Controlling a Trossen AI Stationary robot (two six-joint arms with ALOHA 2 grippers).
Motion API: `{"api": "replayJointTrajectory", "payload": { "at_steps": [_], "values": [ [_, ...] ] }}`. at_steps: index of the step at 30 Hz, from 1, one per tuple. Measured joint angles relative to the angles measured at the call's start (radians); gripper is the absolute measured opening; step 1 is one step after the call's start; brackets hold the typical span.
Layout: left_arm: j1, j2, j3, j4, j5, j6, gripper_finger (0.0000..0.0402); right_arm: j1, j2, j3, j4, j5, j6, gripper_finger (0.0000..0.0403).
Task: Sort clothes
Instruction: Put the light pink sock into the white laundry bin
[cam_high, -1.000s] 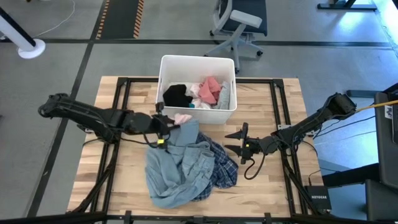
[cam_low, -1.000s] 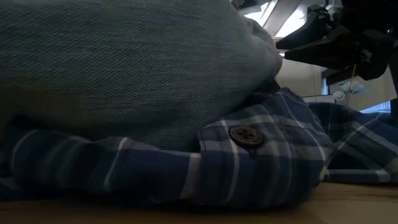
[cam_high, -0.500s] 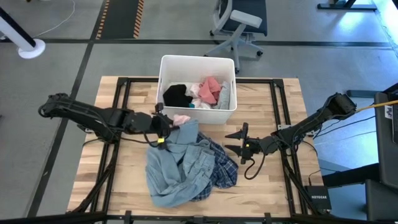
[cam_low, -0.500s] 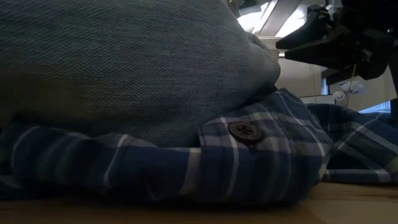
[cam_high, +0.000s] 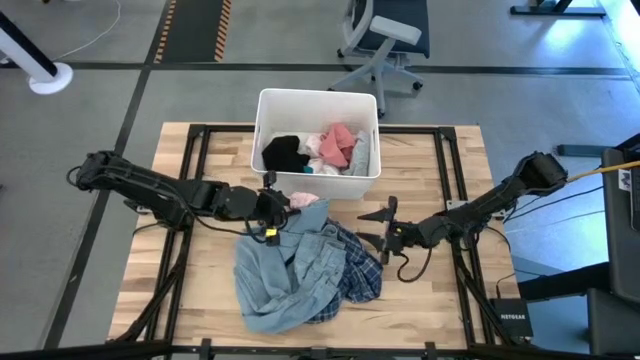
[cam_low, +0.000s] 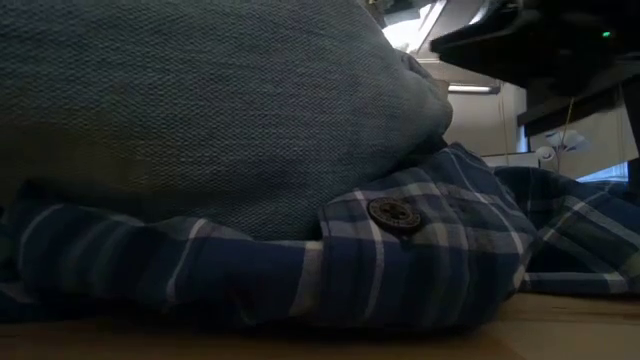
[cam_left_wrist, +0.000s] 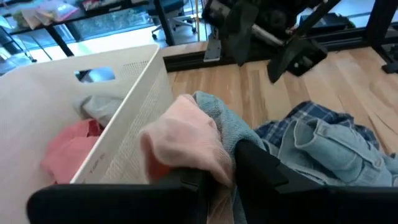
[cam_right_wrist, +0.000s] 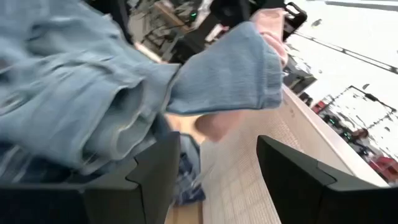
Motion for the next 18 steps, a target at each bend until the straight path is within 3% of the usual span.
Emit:
{"api": "replayJointTrajectory", "payload": {
  "at_steps": [5, 10, 18],
  "values": [
    [0.000, 0.003, 0.000, 0.032, 0.000, 0.014, 0.0059, -0.083, 0.168, 0.050, 0.083, -0.056, 0.082, 0.0232],
    [0.000, 0.003, 0.000, 0.030, 0.000, 0.022, 0.0059, -0.160, 0.327, 0.158, 0.129, -0.241, 0.134, 0.0232],
    [0.000, 0.003, -0.001, 0.023, 0.000, 0.055, 0.0059, -0.238, 0.428, 0.339, 0.097, -0.428, 0.132, 0.0232]
  ]
}}
